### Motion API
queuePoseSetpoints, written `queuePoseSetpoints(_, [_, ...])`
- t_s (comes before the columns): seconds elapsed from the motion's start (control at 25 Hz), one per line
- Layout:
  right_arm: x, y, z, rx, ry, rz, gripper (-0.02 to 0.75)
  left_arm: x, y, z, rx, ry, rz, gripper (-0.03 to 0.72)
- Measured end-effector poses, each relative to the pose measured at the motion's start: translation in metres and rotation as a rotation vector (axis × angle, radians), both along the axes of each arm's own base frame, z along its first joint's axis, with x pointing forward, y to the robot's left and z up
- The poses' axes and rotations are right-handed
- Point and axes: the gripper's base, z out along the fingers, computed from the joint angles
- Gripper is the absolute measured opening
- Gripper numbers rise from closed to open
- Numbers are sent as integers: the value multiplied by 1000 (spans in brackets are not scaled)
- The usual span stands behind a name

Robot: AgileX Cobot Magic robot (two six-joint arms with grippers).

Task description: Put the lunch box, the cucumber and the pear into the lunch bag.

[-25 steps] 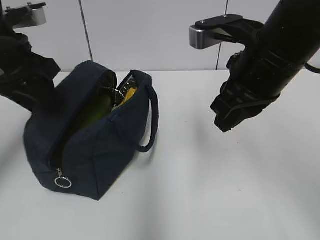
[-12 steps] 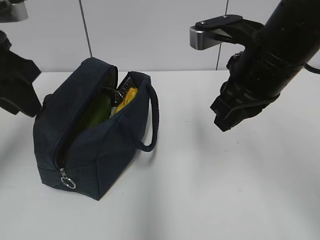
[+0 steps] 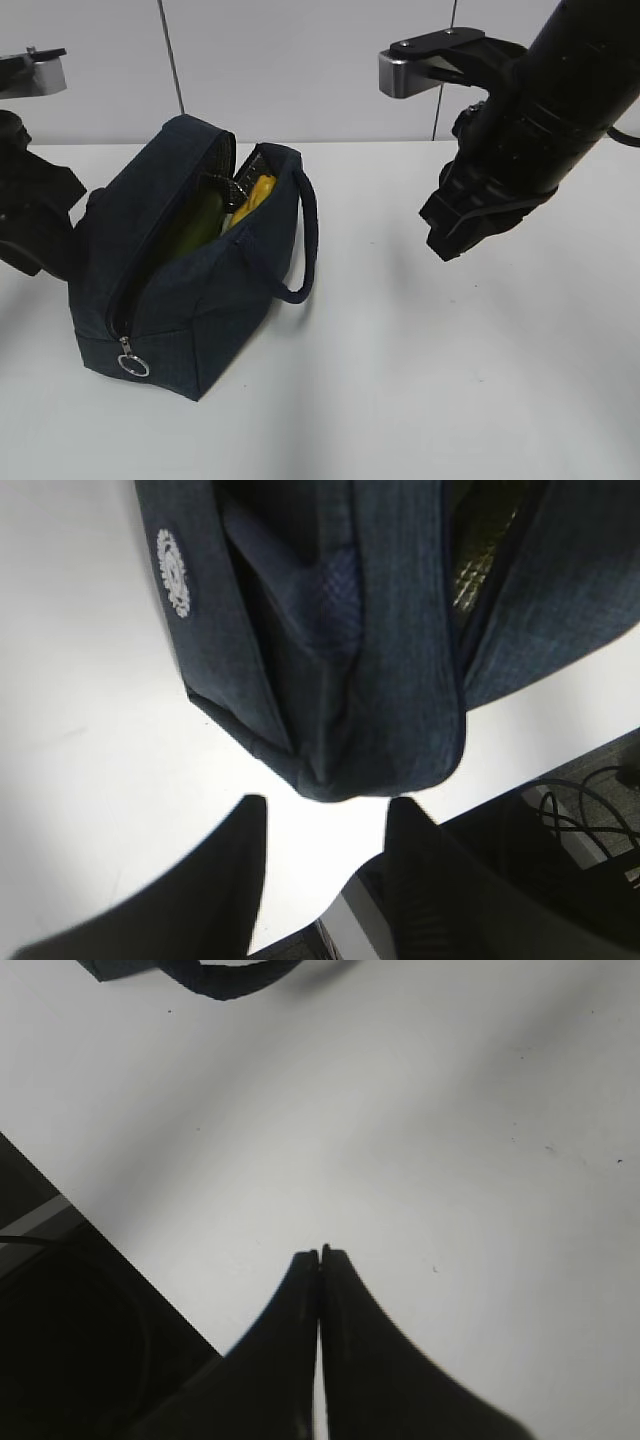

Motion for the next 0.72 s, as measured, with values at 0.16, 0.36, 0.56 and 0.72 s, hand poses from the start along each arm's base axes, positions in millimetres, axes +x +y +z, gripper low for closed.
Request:
queuePoseSetpoints(0.16, [0, 0, 0, 0, 0, 0, 0, 0, -1, 0, -7, -2, 1, 231])
queuePoseSetpoints(0.36, [0, 0, 0, 0, -1, 2, 0, 9, -3, -14, 1, 40, -5, 177])
queuePoseSetpoints(0.56, [0, 0, 0, 0, -1, 2, 0, 19, -12, -20, -75, 2, 2, 42])
queuePoseSetpoints(0.72, [0, 0, 0, -2, -1, 2, 0, 23, -16, -18, -128, -37, 20, 11])
